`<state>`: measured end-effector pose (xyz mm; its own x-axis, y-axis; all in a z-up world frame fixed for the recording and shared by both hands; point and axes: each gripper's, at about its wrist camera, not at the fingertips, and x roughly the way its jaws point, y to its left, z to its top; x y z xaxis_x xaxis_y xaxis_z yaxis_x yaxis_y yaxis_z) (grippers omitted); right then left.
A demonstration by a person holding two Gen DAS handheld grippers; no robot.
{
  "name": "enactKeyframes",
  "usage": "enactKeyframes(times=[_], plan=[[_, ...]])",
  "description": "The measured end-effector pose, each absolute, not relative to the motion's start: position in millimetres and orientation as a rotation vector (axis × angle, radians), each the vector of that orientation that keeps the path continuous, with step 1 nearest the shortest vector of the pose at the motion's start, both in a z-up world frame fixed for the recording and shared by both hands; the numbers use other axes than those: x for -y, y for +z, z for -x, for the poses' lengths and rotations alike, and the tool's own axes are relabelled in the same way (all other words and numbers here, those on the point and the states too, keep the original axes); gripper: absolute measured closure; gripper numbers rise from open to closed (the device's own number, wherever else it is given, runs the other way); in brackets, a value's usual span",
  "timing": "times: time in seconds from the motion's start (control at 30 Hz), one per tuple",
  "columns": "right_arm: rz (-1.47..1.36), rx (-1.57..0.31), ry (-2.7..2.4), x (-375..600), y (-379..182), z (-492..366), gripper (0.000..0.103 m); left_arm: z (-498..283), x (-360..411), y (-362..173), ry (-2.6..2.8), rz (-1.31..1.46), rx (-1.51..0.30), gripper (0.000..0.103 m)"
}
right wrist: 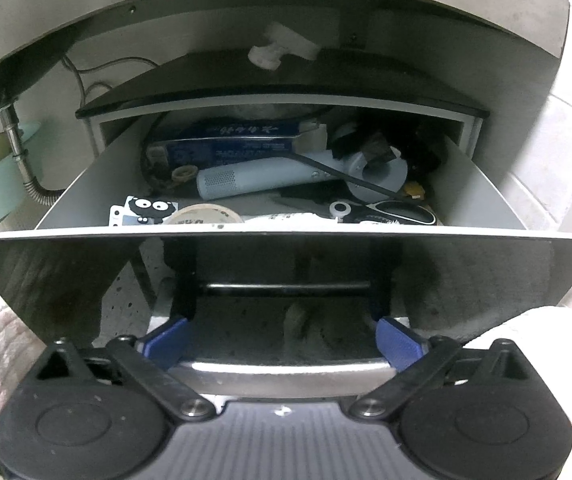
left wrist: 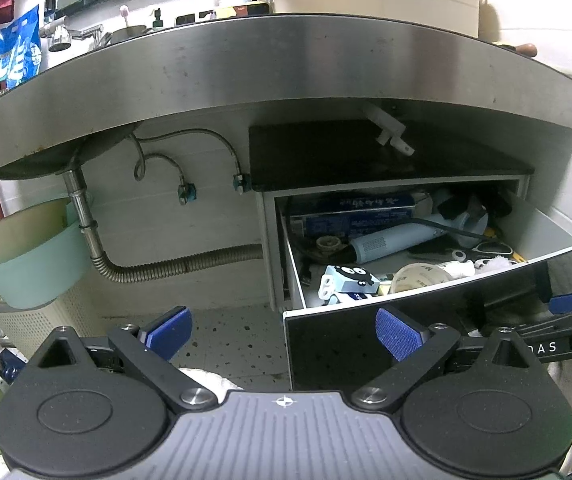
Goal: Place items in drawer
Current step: 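Push the black drawer inward with the right tool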
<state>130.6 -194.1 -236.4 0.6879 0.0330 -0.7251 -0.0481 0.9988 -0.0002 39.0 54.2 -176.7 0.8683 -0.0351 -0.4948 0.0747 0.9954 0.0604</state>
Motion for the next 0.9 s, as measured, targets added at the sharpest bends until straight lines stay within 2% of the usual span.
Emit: enactKeyframes(times=[0.9], plan=[[0.023, -0.831, 0.05, 195, -239, -142, 0.002, -37, -53, -177, -0.061, -0.079, -0.522, 0.003]])
